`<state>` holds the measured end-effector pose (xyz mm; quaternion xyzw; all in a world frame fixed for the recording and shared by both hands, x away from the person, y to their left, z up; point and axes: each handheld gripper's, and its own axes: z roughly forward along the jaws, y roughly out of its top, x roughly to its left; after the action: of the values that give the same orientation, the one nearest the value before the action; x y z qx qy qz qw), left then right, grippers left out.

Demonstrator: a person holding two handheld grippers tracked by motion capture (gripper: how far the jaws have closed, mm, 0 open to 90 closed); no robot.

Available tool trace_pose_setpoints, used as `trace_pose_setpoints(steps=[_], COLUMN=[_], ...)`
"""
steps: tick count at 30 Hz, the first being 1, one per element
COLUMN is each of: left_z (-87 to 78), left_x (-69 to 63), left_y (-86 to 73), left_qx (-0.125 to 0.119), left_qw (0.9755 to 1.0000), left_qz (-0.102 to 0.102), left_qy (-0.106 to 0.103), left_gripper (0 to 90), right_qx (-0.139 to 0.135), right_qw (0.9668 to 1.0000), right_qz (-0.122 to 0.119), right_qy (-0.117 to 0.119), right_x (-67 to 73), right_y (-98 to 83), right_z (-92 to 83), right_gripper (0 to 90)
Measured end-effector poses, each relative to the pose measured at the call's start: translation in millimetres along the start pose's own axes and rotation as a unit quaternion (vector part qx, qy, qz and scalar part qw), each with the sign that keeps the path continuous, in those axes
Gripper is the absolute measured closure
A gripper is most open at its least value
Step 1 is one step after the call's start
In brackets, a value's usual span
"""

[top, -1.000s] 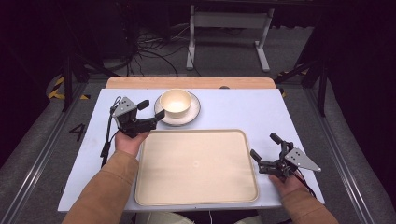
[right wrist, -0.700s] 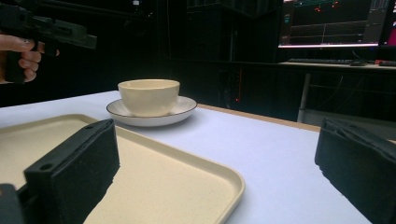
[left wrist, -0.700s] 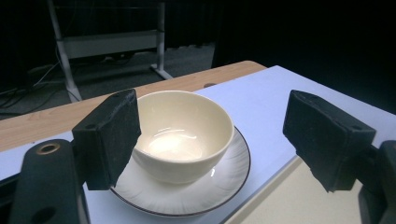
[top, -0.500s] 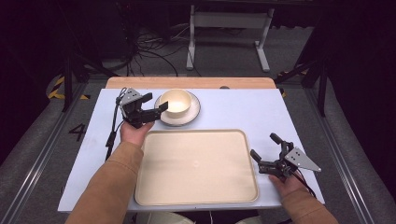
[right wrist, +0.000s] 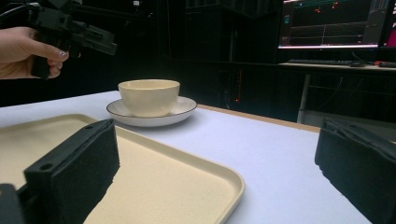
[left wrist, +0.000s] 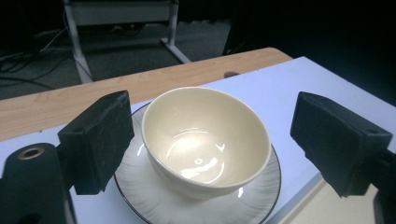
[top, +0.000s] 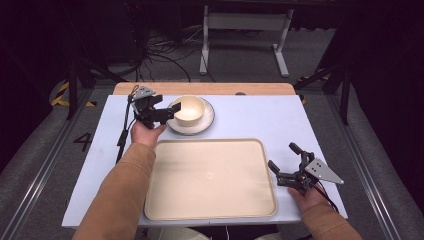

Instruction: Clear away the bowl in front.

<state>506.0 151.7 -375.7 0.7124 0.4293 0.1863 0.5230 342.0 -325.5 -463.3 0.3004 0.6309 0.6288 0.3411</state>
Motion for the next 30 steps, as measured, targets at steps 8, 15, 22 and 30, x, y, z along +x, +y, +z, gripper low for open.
trace_pose_setpoints(steps=[8, 15, 22, 30], left_z=[7.8, 17.8, 26.6, 36.6], left_x=[5.9, 5.5, 5.9, 15.3], left_y=[6.2, 13.6, 14.2, 13.6], left_qx=[0.045, 0.118, 0.149, 0.180], left_qw=[0.9985, 0.9914, 0.9848, 0.9732], left_qz=[-0.029, -0.050, -0.073, -0.134], left_qy=[0.012, 0.025, 0.053, 0.050], left_gripper=[24.9, 47.2, 53.3, 52.7], right_qx=[0.000, 0.000, 0.000, 0.000], right_qw=[1.0000, 1.0000, 1.0000, 1.0000], right_qz=[0.000, -0.001, -0.001, -0.001], right_qy=[0.000, 0.000, 0.001, 0.000], right_x=[0.1, 0.2, 0.2, 0.2], right_y=[0.0, 0.0, 0.0, 0.0], right_z=[0.1, 0.1, 0.1, 0.0], right_gripper=[0.1, 0.1, 0.1, 0.1])
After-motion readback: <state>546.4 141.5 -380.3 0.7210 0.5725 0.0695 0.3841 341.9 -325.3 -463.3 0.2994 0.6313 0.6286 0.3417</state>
